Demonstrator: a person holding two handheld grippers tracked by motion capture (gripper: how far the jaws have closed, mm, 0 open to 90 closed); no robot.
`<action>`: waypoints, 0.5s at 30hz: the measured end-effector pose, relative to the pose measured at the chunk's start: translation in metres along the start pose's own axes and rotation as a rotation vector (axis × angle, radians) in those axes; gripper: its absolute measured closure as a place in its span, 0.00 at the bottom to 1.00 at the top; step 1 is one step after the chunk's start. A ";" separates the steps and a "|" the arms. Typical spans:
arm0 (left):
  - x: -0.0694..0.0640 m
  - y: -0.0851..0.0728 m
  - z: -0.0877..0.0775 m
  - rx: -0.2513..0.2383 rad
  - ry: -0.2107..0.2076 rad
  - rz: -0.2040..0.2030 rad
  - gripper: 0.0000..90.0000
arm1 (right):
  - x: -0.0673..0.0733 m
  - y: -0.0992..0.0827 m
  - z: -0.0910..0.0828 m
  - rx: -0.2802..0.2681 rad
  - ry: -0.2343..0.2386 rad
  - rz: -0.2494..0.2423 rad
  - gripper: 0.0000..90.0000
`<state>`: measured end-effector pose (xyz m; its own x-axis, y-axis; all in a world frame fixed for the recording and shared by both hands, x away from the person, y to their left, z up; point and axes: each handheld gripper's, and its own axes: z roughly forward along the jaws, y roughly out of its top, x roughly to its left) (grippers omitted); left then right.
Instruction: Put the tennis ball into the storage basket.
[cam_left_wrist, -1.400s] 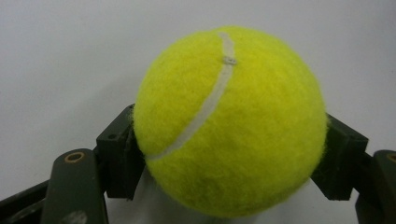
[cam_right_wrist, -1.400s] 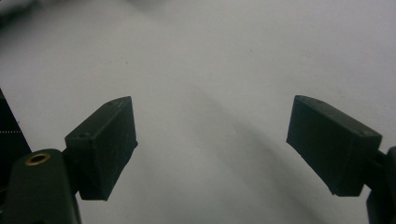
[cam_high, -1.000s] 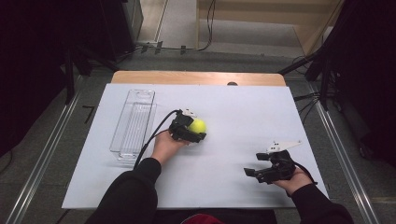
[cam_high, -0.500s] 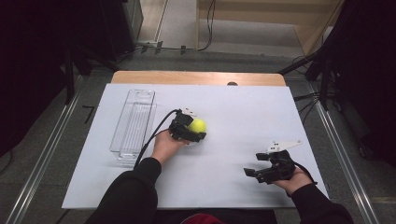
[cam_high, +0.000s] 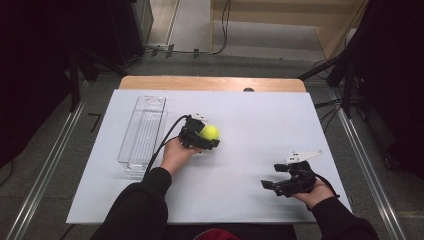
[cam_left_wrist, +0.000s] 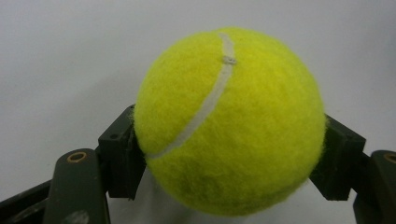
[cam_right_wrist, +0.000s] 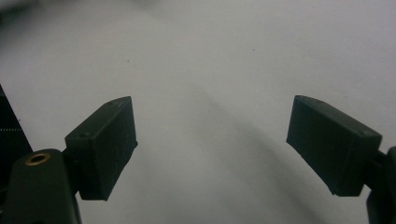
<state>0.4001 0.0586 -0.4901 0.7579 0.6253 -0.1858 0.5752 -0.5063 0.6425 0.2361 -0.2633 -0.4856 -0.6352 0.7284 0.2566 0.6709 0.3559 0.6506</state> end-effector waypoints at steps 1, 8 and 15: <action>0.000 0.001 -0.002 0.003 -0.001 0.001 0.29 | 0.000 0.000 0.000 0.000 0.000 -0.001 0.15; 0.000 0.007 -0.015 -0.008 -0.010 0.007 0.29 | 0.000 0.000 0.000 0.001 0.000 0.000 0.15; -0.004 0.011 -0.026 -0.012 -0.030 0.005 0.29 | 0.000 0.000 0.000 0.000 -0.001 0.001 0.15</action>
<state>0.3958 0.0659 -0.4629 0.7696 0.6050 -0.2045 0.5680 -0.5020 0.6522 0.2360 -0.2630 -0.4857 -0.6342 0.7294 0.2564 0.6715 0.3553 0.6502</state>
